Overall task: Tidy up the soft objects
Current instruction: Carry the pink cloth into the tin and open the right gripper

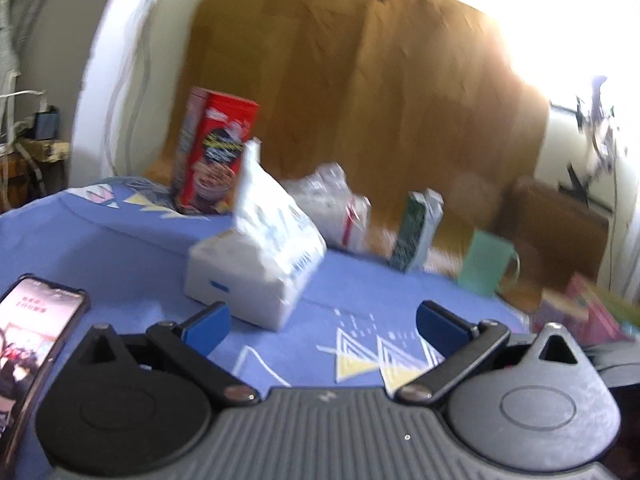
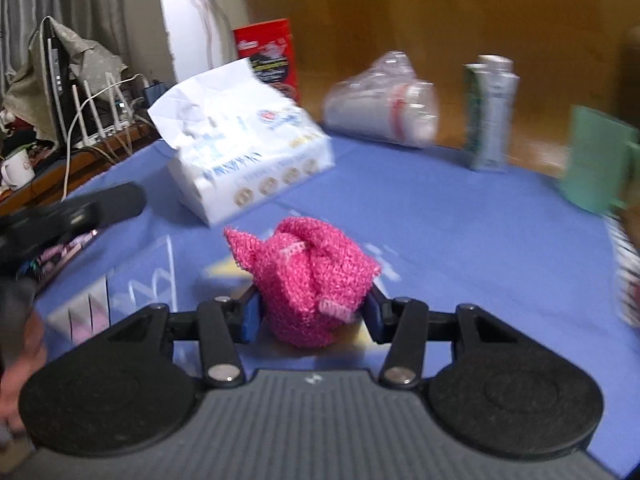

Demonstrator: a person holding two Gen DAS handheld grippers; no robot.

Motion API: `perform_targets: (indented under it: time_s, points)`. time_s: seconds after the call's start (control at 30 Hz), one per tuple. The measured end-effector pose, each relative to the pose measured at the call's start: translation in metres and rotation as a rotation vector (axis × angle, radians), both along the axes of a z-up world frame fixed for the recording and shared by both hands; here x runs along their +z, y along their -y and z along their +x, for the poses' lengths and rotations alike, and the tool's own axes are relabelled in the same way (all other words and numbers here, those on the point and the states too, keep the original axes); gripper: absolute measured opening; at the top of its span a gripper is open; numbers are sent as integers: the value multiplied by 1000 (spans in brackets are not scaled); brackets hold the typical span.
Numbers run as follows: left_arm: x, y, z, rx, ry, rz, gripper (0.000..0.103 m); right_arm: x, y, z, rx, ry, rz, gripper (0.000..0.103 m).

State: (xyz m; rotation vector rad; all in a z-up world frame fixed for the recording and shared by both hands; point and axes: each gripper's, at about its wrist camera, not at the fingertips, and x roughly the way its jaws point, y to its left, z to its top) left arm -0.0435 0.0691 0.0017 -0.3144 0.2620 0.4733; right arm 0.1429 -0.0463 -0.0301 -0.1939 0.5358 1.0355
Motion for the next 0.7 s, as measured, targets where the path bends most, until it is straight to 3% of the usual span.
perform_targets:
  time_s: [0.13,0.23,0.37,0.57,0.7]
  points:
    - [-1,10,21,-52,-121,31,103,-4,60,-12,-134,27,8,53]
    - [-1,20,29,-102,-145,46,103,-8,106,-20,-264,33,27,53]
    - [2,36,48,-254,-152,-69,103,-12,155,-34,-440,58,40,53]
    - [15,101,98,-529,-210,-75,103,-19,188,-67,-634,292,-71,55]
    - [19,151,125,-722,-246,-102,103,-34,183,-81,-605,392,-169,60]
